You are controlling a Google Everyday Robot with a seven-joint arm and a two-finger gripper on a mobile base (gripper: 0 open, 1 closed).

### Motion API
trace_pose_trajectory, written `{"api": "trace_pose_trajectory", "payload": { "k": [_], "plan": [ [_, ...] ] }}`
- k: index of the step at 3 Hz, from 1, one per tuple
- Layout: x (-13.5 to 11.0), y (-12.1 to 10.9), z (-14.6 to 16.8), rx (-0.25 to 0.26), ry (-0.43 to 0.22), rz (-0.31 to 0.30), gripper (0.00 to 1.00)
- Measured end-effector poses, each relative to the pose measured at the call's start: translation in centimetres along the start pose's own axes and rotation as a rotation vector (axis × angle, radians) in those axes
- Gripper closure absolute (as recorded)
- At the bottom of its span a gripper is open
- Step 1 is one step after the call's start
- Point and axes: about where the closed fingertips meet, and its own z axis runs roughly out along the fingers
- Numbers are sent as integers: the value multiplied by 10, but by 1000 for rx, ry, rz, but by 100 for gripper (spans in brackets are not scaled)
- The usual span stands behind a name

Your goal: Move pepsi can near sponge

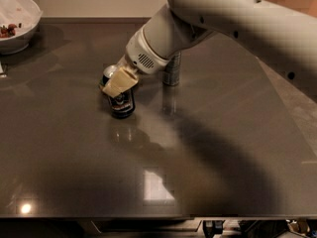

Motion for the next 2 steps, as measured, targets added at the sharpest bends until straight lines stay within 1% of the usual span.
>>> {"api": "trace_pose_trajectory", "payload": {
  "k": [1,2],
  "plan": [
    [2,-7,9,30,0,18,35],
    [2,-8,13,50,-23,19,13]
  ]
}}
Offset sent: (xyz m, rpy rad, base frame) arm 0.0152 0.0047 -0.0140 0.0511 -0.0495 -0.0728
